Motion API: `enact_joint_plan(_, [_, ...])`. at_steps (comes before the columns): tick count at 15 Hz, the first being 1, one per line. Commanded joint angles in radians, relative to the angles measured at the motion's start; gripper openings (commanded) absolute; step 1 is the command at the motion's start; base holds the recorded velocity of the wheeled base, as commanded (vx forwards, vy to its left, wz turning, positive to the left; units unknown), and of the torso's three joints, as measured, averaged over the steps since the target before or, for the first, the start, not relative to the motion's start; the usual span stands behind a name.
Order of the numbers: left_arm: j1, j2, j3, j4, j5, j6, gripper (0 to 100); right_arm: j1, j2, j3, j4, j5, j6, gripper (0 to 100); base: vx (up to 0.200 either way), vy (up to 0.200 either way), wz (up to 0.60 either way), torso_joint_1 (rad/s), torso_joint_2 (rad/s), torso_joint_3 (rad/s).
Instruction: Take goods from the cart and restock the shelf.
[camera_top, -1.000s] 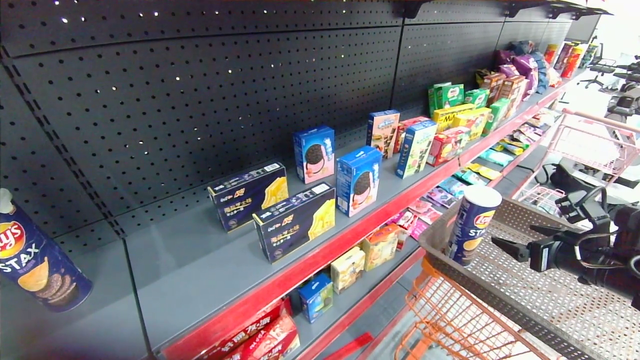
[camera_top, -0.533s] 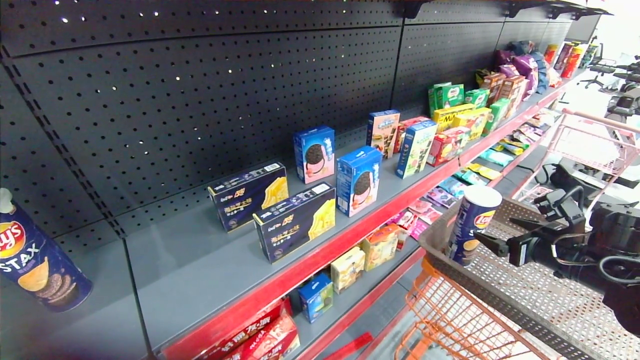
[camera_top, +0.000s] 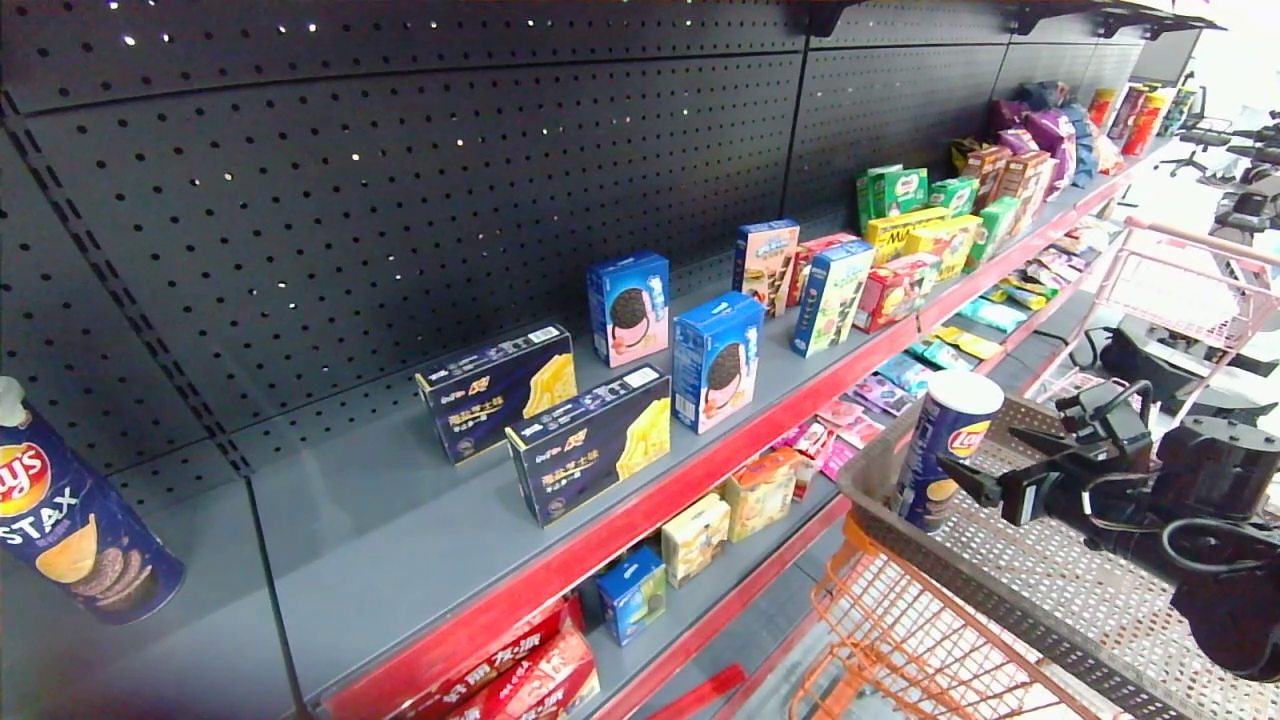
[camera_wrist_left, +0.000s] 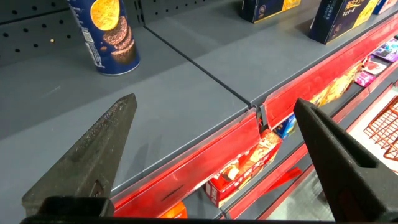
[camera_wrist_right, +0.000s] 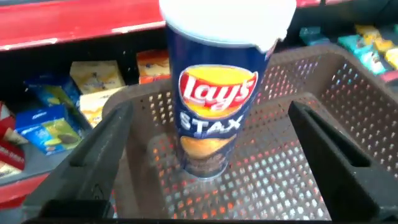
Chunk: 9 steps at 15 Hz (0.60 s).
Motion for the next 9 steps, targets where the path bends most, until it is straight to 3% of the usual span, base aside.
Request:
enact_joint_plan(1, [0.001, 0.001, 0.0, 0.0, 0.001, 0.0, 100, 0.001, 0.055, -0.002, -0.038, 0.0, 0.004, 100, 0.0, 0.0, 0.0, 0.0, 0.0, 0.0])
enact_joint_plan(9, [0.001, 0.001, 0.0, 0.0, 0.001, 0.0, 100, 0.004, 0.118, -0.014, -0.107, 0.041, 0.016, 100, 0.0, 0.0, 0.0, 0.0, 0.0, 0.0])
